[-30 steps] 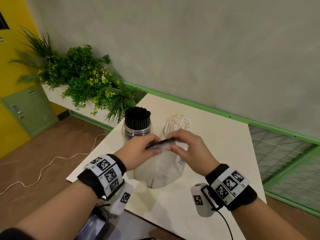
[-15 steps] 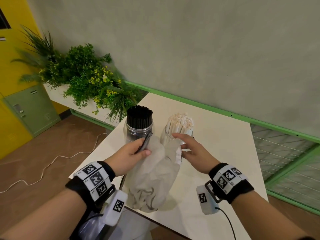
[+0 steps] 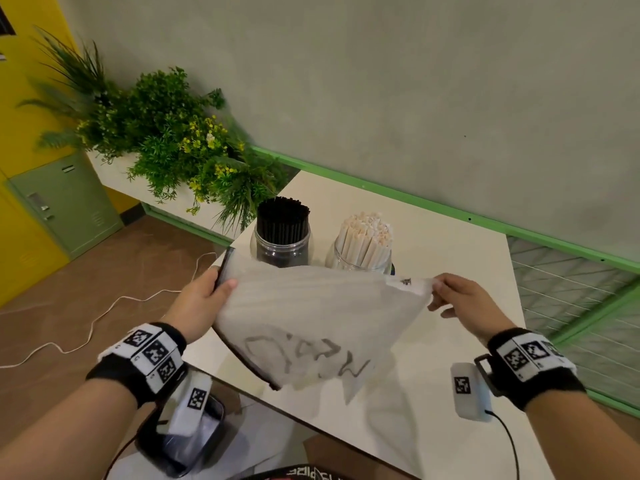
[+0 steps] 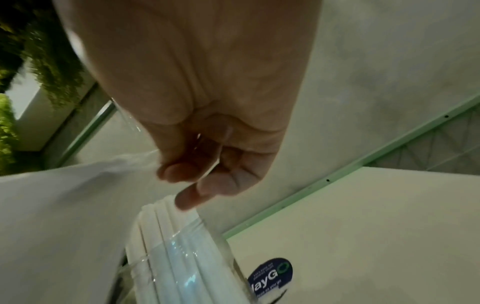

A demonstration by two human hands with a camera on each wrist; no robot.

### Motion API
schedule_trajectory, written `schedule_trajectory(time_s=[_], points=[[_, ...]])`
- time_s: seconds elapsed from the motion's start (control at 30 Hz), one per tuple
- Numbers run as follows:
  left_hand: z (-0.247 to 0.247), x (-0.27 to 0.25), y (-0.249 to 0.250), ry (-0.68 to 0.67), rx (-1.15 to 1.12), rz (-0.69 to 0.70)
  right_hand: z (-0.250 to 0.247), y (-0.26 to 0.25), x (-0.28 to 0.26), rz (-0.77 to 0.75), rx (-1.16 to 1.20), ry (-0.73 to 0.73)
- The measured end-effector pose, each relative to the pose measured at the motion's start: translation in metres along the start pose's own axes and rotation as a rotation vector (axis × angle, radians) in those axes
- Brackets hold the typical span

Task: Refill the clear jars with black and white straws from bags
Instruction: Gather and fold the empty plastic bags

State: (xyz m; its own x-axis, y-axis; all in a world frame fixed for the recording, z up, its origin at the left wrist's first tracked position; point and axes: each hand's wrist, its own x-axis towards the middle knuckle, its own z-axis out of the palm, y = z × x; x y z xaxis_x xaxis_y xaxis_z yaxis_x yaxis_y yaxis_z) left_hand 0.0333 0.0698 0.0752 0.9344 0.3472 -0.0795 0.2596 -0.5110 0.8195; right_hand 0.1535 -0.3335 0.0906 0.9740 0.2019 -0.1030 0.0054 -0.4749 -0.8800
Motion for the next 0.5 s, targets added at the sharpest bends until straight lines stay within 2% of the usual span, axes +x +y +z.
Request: schedule_trajectory(time_s=[0.1, 0.17, 0.3, 0.43, 0.5], points=[[0.024, 0.014, 0.001, 0.082, 0.066, -0.095, 0.016, 0.006, 0.003, 0.017, 0.113, 0.291], [0.040, 0.024, -0.009, 0.137, 0.075, -0.212, 0.036, 0.012, -0.007, 0.008, 0.104, 0.365], [0.067, 0.030, -0.045, 0.173, -0.070, -0.440, 0.093, 0.036, -0.057, -0.038, 0.006, 0.139], [0.084, 0.009, -0.069, 0.095, -0.622, -0.619, 0.142, 0.072, -0.089, 0.021, -0.207, -0.055], [0.091, -0.007, -0.079, 0.035, -0.614, -0.644, 0.162, 0.088, -0.090, 0.034, -0.282, -0.100]])
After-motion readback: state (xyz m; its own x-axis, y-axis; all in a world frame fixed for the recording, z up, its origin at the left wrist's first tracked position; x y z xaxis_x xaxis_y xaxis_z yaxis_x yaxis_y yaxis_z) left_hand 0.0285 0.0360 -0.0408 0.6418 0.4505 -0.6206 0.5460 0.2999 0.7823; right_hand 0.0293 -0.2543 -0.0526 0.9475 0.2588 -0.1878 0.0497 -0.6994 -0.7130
